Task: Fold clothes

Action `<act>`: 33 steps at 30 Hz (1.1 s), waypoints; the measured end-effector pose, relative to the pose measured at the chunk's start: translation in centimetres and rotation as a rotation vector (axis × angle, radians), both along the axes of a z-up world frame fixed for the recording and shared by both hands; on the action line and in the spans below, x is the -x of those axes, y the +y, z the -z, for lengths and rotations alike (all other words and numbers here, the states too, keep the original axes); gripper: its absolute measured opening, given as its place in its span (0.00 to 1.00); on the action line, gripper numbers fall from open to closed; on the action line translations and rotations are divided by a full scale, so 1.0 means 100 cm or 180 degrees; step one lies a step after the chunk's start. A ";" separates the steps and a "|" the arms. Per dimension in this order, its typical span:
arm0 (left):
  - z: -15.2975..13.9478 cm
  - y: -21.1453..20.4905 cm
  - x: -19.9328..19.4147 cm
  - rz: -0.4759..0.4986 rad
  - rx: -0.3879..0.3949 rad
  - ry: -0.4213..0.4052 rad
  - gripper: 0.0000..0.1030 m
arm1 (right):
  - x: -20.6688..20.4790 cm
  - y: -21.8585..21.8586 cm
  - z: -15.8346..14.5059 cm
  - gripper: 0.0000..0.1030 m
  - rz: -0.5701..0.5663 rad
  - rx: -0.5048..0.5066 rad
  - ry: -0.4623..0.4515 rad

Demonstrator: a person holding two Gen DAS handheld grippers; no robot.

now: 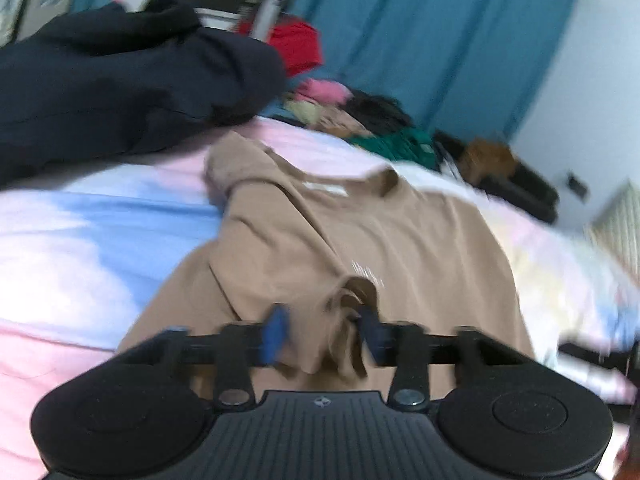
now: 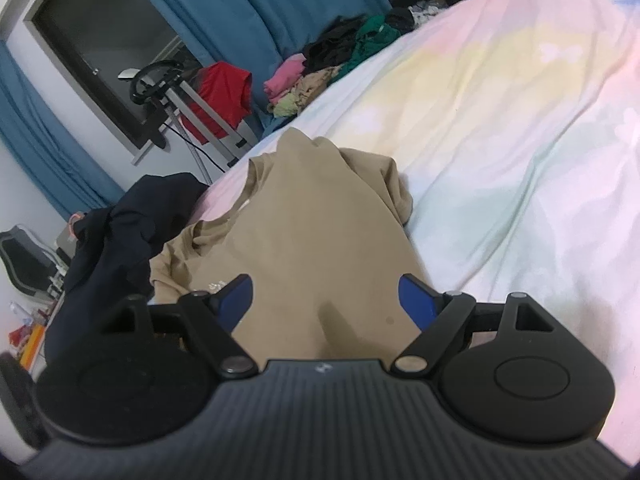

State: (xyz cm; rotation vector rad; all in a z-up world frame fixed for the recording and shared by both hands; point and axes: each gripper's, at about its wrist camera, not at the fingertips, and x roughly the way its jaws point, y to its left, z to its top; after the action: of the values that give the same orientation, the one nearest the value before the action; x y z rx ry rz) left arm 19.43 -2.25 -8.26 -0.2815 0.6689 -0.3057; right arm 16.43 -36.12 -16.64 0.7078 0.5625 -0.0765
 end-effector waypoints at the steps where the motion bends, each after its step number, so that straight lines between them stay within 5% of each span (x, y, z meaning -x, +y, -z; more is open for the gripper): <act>1: -0.002 0.008 -0.005 -0.0105 0.0107 0.0025 0.13 | 0.000 0.000 0.001 0.80 -0.0002 -0.0021 0.0011; 2: -0.003 0.016 -0.010 -0.0198 0.0219 0.0073 0.03 | 0.000 -0.001 0.002 0.80 -0.0005 -0.0040 0.0022; 5: -0.009 0.054 -0.025 -0.0466 0.0462 0.0167 0.03 | -0.001 0.000 0.003 0.80 -0.0007 -0.0031 0.0037; 9: -0.030 0.103 -0.042 -0.0733 0.0478 0.0044 0.02 | -0.001 0.001 0.005 0.80 -0.0007 -0.0022 0.0058; 11: -0.053 0.130 -0.048 -0.0830 0.0255 -0.0180 0.02 | -0.001 0.003 0.006 0.80 -0.0011 0.0002 0.0067; 15: -0.089 0.167 -0.070 -0.0917 -0.0618 -0.0562 0.02 | -0.003 0.006 0.006 0.80 -0.0030 0.0059 0.0083; 19: -0.079 0.171 -0.081 -0.0832 -0.1417 -0.0502 0.04 | -0.006 0.008 0.007 0.80 -0.0040 0.0110 0.0108; 21: -0.072 0.170 -0.070 -0.0727 -0.1430 -0.0497 0.11 | -0.007 0.009 0.007 0.80 -0.0032 0.0122 0.0115; 25: -0.050 0.173 -0.042 -0.0834 -0.1185 -0.0245 0.41 | -0.009 0.011 0.007 0.80 -0.0044 0.0161 0.0101; 29: -0.028 0.176 0.005 -0.0837 -0.0893 0.0075 0.49 | -0.009 0.014 0.006 0.80 -0.0073 0.0186 0.0080; 33: -0.012 0.150 0.026 -0.0393 -0.0683 0.0329 0.54 | -0.006 0.014 0.004 0.80 -0.0066 0.0194 0.0067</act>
State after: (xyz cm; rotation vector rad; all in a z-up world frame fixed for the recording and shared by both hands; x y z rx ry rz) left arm 16.86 12.73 -7.06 -0.1333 0.7762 -0.1003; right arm 17.08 -34.77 -17.05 0.6422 0.5852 -0.0816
